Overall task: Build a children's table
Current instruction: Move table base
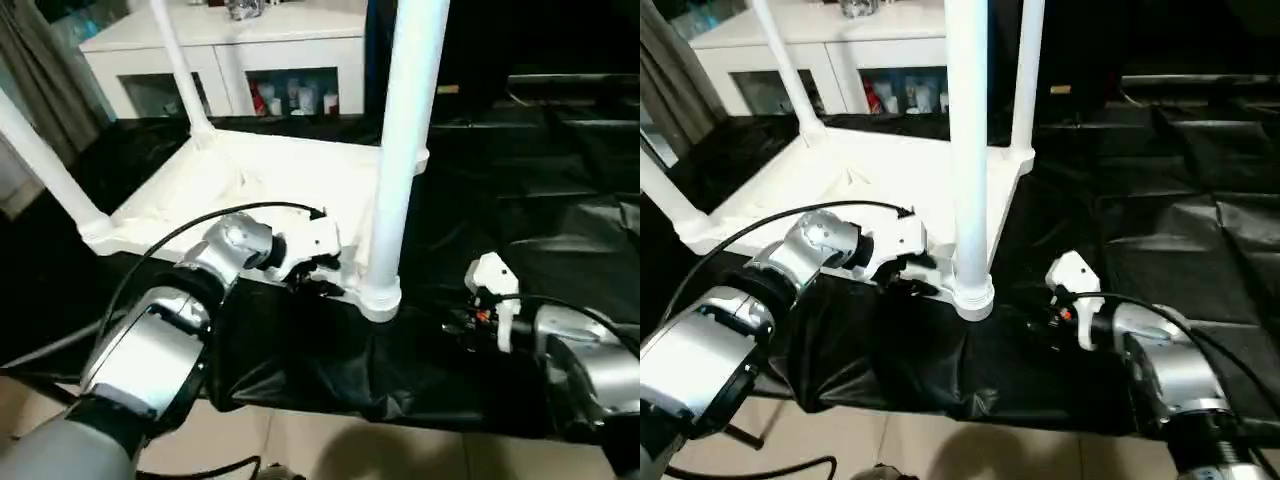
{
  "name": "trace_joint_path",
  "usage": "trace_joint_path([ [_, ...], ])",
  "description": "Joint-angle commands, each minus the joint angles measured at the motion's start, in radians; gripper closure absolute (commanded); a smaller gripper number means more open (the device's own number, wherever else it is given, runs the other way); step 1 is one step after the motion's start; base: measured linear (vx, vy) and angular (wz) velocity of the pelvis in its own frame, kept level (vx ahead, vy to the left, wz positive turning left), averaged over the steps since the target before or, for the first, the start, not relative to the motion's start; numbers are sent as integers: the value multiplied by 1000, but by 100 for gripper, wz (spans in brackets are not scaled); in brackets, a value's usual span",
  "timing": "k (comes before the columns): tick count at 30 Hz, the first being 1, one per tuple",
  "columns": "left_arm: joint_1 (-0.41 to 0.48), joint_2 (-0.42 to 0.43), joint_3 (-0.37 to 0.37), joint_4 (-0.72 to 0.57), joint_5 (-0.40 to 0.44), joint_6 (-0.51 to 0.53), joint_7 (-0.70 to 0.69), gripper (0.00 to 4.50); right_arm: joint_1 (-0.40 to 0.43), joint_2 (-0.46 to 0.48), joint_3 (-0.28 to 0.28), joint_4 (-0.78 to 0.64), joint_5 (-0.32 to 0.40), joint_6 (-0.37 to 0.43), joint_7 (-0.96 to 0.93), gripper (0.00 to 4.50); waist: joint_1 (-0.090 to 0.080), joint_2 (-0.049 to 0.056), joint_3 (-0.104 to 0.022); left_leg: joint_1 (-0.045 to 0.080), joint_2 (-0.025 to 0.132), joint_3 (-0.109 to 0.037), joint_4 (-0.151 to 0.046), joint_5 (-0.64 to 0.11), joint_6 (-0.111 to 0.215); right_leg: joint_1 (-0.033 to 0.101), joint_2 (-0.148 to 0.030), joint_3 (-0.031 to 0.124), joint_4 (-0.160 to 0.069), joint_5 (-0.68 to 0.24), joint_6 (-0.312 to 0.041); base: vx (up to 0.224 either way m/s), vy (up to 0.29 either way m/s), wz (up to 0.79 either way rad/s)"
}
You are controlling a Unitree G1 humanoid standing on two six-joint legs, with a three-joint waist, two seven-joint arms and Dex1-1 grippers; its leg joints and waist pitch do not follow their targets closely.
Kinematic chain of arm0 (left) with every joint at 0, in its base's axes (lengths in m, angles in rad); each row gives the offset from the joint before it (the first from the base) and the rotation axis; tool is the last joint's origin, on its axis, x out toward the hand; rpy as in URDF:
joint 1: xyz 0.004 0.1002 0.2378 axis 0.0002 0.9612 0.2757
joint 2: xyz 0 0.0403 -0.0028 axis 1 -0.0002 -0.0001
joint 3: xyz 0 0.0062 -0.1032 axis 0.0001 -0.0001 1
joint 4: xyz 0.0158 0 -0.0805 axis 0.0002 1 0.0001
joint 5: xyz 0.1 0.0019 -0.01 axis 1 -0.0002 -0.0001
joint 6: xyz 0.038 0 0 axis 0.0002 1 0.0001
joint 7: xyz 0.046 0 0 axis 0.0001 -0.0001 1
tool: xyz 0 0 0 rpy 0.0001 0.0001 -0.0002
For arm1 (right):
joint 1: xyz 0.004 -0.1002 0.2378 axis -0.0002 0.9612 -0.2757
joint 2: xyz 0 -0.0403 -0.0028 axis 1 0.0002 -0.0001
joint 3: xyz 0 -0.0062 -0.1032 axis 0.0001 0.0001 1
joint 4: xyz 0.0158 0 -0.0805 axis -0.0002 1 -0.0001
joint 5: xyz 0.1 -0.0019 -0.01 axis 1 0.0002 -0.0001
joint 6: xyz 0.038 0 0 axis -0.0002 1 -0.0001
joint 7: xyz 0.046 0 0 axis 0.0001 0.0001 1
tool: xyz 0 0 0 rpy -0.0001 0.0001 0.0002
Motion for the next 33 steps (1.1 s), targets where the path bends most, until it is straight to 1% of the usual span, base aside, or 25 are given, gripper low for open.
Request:
trace_joint_path([
  [1, -16, 11, -14, 14, 30, -6, -5, 252, 6, -13, -1, -25, 4, 16, -2, 135, -3, -24, -73, 6, 41, -27, -54, -149, 133, 60, -71, 41, -93, -313, -124, 0, 0, 0],
  [3, -16, 8, -12, 24, 35, -10, -1, 276, 6, -23, -2, -31, 2, 28, -3, 135, -2, -23, -81, 2, 43, -29, -49, -115, 148, 60, -72, 41, -85, -247, -140, 0, 0, 0],
  [4, -16, 7, -11, 26, 35, -11, 1, 285, 6, -24, -2, -32, 1, 30, -3, 135, 0, -21, -82, 1, 45, -30, -48, -106, 152, 60, -73, 41, -82, -227, -145, 0, 0, 0],
  [5, -17, 5, -10, 30, 39, -11, 6, 295, 7, -26, -1, -36, 0, 36, -3, 135, -2, -23, -81, -1, 45, -30, -47, -105, 161, 58, -73, 39, -83, -213, -149, 0, 0, 0],
  [7, -18, 4, -10, 32, 40, -11, 8, 311, 7, -26, -1, -38, 0, 38, -4, 135, 0, -21, -80, -3, 43, -30, -46, -109, 163, 60, -76, 35, -85, -228, -145, 0, 0, 0],
  [9, -21, 1, -8, 39, 52, -11, 20, 331, 6, -29, 1, -47, 0, 51, -6, 135, -1, -23, -78, -1, 45, -31, -49, -118, 160, 59, -74, 33, -88, -257, -134, 0, 0, 0],
  [10, -23, -1, -8, 42, 56, -4, 24, 331, 6, -33, 3, -52, 0, 57, -5, 135, -2, -27, -78, -3, 45, -30, -49, -118, 159, 60, -74, 33, -89, -262, -131, 0, 0, 0],
  [11, -24, -4, -6, 45, 61, 2, 25, 348, 4, -37, 5, -55, 1, 62, -4, 135, -3, -25, -76, -2, 46, -31, -50, -123, 157, 58, -74, 33, -89, -269, -129, 0, 0, 0],
  [12, -27, -6, -6, 47, 66, 13, 22, 356, 2, -40, 8, -53, -1, 63, -3, 135, -2, -29, -76, 0, 45, -30, -51, -129, 152, 59, -77, 34, -90, -287, -127, 0, 0, 0],
  [16, -29, -9, -20, 51, 84, 64, 15, 382, -2, -42, 13, -45, -6, 61, -2, 135, -3, -34, -74, -1, 45, -29, -53, -130, 147, 58, -78, 35, -93, -311, -121, 0, 0, 0],
  [17, -27, -11, -24, 55, 89, 121, 4, 391, -2, -42, 14, -46, -7, 64, -3, 135, -5, -40, -75, -5, 44, -30, -53, -120, 149, 62, -80, 35, -89, -299, -120, 0, 0, 0],
  [19, -22, -17, -16, 56, 79, 155, -3, 395, -6, -38, 14, -42, -8, 66, -8, 135, -9, -38, -73, -6, 43, -30, -53, -114, 153, 62, -81, 34, -90, -301, -123, 0, 0, 0],
  [20, -11, -30, 4, 58, 61, 211, -3, 406, -15, -32, 12, -26, -18, 66, -28, 135, -15, -40, -73, -8, 40, -29, -52, -111, 156, 63, -80, 33, -91, -302, -123, 0, 0, 0],
  [22, 2, -43, 30, 59, 45, 266, 18, 408, -27, -27, 11, 0, -34, 57, -53, 135, -22, -49, -72, -10, 37, -27, -51, -103, 157, 64, -80, 31, -92, -310, -125, 0, 0, 0],
  [23, 12, -51, 47, 58, 33, 298, 43, 415, -40, -20, 8, 24, -47, 50, -80, 135, -26, -58, -72, -8, 34, -25, -50, -97, 155, 62, -80, 30, -95, -325, -124, 0, 0, 0],
  [24, 22, -59, 67, 54, 17, 334, 70, 415, -54, -14, 4, 49, -58, 43, -110, 135, -25, -60, -73, -9, 33, -25, -49, -88, 156, 62, -81, 29, -93, -338, -125, 0, 0, 0],
  [25, 28, -63, 77, 49, 7, 355, 85, 419, -65, -9, 2, 66, -64, 39, -128, 135, -28, -56, -72, -8, 36, -27, -50, -86, 156, 61, -82, 30, -92, -334, -129, 0, 0, 0],
  [26, 31, -65, 84, 46, 2, 367, 93, 421, -71, -6, 1, 75, -68, 36, -138, 135, -32, -59, -69, -7, 36, -27, -52, -100, 161, 58, -80, 28, -96, -344, -131, 0, 0, 0],
  [27, 40, -67, 92, 35, -6, 379, 103, 423, -84, -1, -1, 93, -76, 33, -158, 135, -36, -79, -69, -8, 34, -24, -52, -108, 163, 61, -80, 29, -99, -354, -124, 0, 0, 0],
  [28, 54, -68, 101, 17, -17, 373, 103, 423, -102, 8, -3, 117, -86, 28, -184, 135, -36, -72, -70, -7, 34, -26, -52, -108, 161, 61, -83, 29, -94, -359, -126, 0, 0, 0],
  [29, 56, -68, 102, 14, -18, 372, 102, 426, -105, 9, -3, 120, -87, 27, -187, 135, -41, -72, -67, -11, 34, -26, -53, -106, 158, 60, -84, 27, -97, -379, -121, 0, 0, 0],
  [30, 75, -69, 114, -12, -31, 372, 107, 431, -126, 21, -6, 146, -98, 21, -220, 135, -45, -84, -65, -13, 33, -26, -55, -118, 154, 61, -83, 25, -104, -411, -103, 0, 0, 0],
  [31, 76, -69, 115, -15, -32, 372, 108, 434, -127, 22, -6, 148, -98, 21, -222, 135, -44, -78, -66, -10, 35, -27, -55, -122, 148, 60, -85, 25, -102, -417, -104, 0, 0, 0],
  [32, 108, -69, 130, -61, -44, 354, 118, 437, -146, 40, -8, 168, -103, 13, -250, 135, -45, -88, -67, -4, 38, -25, -57, -137, 143, 56, -85, 27, -107, -426, -99, 0, 0, 0],
  [33, 119, -69, 135, -78, -47, 344, 120, 445, -150, 45, -9, 172, -104, 11, -257, 135, -45, -82, -72, -4, 42, -30, -58, -132, 141, 59, -89, 29, -98, -401, -111, 0, 0, 0],
])
